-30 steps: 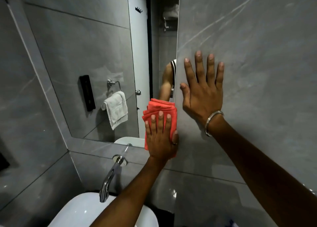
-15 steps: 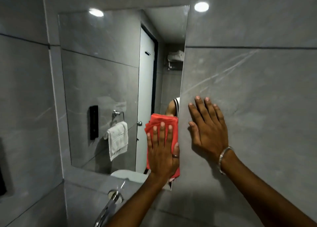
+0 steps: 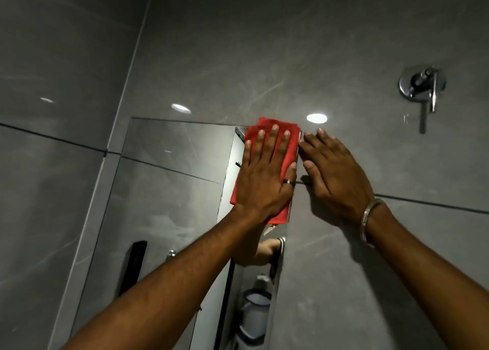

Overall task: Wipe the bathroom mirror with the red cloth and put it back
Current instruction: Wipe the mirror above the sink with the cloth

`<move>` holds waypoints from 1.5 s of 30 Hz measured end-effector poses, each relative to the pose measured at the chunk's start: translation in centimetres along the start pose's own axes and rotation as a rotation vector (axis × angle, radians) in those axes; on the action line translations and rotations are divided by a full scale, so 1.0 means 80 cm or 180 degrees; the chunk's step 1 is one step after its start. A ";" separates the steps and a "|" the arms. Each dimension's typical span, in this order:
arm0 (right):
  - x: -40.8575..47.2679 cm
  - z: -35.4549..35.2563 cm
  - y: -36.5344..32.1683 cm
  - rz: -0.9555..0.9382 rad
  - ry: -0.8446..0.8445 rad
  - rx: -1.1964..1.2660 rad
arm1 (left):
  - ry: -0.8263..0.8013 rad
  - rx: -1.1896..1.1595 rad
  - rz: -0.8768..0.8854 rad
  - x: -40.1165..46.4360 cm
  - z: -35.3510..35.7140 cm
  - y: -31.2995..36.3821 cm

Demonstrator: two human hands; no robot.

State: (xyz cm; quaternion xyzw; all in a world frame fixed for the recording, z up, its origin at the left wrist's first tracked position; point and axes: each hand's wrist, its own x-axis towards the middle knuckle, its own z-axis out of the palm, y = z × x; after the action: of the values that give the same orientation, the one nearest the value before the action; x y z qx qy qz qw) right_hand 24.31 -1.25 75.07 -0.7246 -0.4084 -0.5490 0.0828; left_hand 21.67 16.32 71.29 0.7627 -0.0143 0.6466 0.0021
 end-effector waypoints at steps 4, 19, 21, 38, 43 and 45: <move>0.036 -0.009 0.003 -0.0142 0.0056 0.0226 | 0.0045 0.0048 0.0170 0.016 0.001 -0.021; 0.151 -0.026 -0.010 -0.0633 -0.0764 -0.0267 | 0.0120 0.0038 0.0198 0.021 -0.010 -0.131; 0.166 -0.023 -0.019 -0.0686 -0.0817 -0.0459 | 0.0159 0.0067 0.0113 0.020 -0.011 -0.150; 0.253 0.056 -0.095 -0.0781 -0.0217 -0.1230 | 0.0097 0.0207 -0.0051 0.008 -0.041 -0.299; 0.283 0.085 -0.132 -0.0787 -0.0136 -0.1255 | 0.0041 0.0158 0.0017 0.006 -0.054 -0.348; 0.292 0.096 -0.145 -0.0805 -0.0105 -0.1291 | 0.0021 0.0152 0.0080 0.006 -0.057 -0.367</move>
State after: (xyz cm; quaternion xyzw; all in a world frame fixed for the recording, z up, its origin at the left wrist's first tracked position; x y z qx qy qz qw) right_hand 23.45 22.41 88.49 -0.6783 -0.3786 -0.6139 -0.1405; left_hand 17.94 45.78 72.97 0.7601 -0.0083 0.6493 -0.0241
